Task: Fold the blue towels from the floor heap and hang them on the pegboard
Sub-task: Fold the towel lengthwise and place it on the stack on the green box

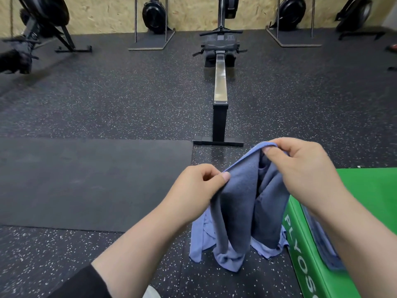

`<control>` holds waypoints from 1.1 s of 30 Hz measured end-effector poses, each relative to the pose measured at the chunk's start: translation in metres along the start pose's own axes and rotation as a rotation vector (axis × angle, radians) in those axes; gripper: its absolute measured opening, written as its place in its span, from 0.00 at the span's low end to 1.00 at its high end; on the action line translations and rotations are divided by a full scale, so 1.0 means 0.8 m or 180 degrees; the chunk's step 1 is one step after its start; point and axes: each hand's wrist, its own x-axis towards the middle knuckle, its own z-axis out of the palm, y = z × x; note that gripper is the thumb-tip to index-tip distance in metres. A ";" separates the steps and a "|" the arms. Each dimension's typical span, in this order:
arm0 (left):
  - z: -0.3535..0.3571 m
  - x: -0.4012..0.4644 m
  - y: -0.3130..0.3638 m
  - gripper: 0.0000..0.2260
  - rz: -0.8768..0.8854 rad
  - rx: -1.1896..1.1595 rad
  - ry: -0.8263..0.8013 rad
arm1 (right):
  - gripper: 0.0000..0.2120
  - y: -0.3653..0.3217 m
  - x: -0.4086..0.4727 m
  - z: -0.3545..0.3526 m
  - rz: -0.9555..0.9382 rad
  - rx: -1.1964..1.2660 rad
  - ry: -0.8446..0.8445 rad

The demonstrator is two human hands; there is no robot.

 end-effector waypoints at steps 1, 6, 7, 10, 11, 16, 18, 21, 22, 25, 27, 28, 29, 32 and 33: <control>-0.002 0.000 0.000 0.15 0.0023 0.0050 0.0049 | 0.09 0.002 0.001 -0.001 0.0047 -0.0031 0.0046; -0.006 -0.001 0.007 0.14 0.0374 0.0039 0.0474 | 0.10 0.015 0.006 -0.003 0.0143 -0.0494 -0.0396; -0.006 -0.001 0.009 0.13 0.0409 -0.0048 0.0535 | 0.09 0.017 0.005 -0.001 0.0173 -0.0592 -0.0583; -0.006 -0.001 0.012 0.12 0.0447 -0.0145 0.0552 | 0.05 0.013 0.000 0.006 0.0135 -0.0730 -0.0927; -0.005 -0.001 0.014 0.12 0.0448 -0.0149 0.0496 | 0.12 0.013 -0.001 0.009 0.0093 -0.0648 -0.1006; 0.002 -0.001 0.017 0.10 0.0529 -0.0113 0.0119 | 0.25 0.004 -0.006 0.024 -0.0190 -0.0487 -0.1281; 0.003 -0.002 0.018 0.10 0.0540 -0.0139 0.0039 | 0.18 0.000 -0.010 0.028 -0.0321 -0.0404 -0.1517; 0.004 -0.005 0.021 0.10 0.0597 -0.0104 0.0044 | 0.02 0.000 -0.013 0.032 -0.0423 -0.0474 -0.1525; 0.003 -0.005 0.022 0.09 0.0604 -0.0127 0.0056 | 0.05 0.001 -0.013 0.032 -0.0444 -0.0530 -0.1459; 0.000 -0.005 0.020 0.10 0.0540 -0.0171 0.0111 | 0.07 -0.002 -0.012 0.029 -0.0387 -0.0646 -0.1195; -0.003 -0.005 0.019 0.09 0.0459 -0.0060 0.0061 | 0.07 -0.003 -0.010 0.025 -0.0254 -0.0533 -0.0922; -0.004 -0.005 0.017 0.08 0.0402 0.0001 0.0004 | 0.07 -0.003 -0.009 0.022 -0.0186 -0.0441 -0.0756; -0.004 -0.005 0.016 0.08 0.0329 0.0068 -0.0061 | 0.07 -0.003 -0.007 0.019 -0.0131 -0.0365 -0.0570; -0.004 -0.006 0.008 0.12 0.0094 0.0248 -0.0235 | 0.08 0.000 -0.001 0.009 0.0025 -0.0217 -0.0069; -0.003 -0.005 0.006 0.13 0.0050 0.0261 -0.0251 | 0.07 0.001 0.000 0.007 0.0086 -0.0152 0.0048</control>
